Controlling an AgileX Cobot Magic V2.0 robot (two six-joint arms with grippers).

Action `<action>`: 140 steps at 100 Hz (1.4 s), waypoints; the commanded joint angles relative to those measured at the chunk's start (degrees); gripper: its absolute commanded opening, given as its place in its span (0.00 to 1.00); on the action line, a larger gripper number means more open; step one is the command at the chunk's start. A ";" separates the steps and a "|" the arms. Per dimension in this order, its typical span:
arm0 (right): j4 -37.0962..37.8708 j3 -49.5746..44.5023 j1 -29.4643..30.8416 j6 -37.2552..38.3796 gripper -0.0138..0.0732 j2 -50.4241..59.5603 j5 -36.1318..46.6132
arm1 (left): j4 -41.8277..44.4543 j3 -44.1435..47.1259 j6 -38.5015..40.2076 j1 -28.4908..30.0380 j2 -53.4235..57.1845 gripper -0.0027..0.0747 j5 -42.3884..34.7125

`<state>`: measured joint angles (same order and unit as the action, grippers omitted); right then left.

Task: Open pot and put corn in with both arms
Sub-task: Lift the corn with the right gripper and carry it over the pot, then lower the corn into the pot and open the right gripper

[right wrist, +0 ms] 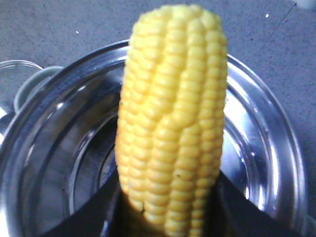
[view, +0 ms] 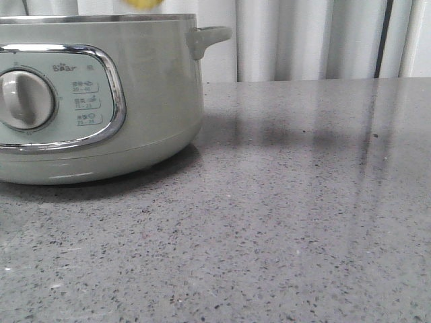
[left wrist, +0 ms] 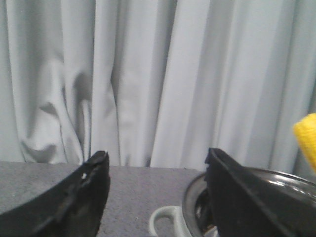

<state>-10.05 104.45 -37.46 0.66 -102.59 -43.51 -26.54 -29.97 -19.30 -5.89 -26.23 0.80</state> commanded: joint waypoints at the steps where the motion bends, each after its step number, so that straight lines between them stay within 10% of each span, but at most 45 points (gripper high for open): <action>1: -0.37 3.40 -0.05 -0.66 0.26 -0.07 4.14 | 0.12 -3.28 0.31 -2.08 0.63 0.44 1.79; 25: -1.01 3.54 -0.05 -0.66 0.40 -2.24 2.05 | 0.12 -4.59 0.31 -4.59 5.33 0.01 13.34; 52: -0.28 3.54 0.05 -1.09 0.74 -1.80 -1.69 | 0.72 -4.59 0.31 -4.59 8.10 0.01 14.18; 90: 7.25 -5.07 -0.07 -2.23 0.25 18.58 -7.41 | 6.68 -4.59 0.31 -4.59 18.17 0.01 19.07; 115: 18.20 -35.45 -0.07 -2.23 0.20 49.75 8.71 | 8.50 -0.74 0.31 -4.59 23.21 0.01 29.08; 140: 27.46 -64.91 0.54 -0.66 0.09 85.78 18.83 | -0.23 6.48 0.31 -4.59 23.21 0.01 16.64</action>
<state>12.96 44.90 -37.59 -0.83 -27.48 -29.37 -21.84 -24.45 -19.30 -10.09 -2.25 27.91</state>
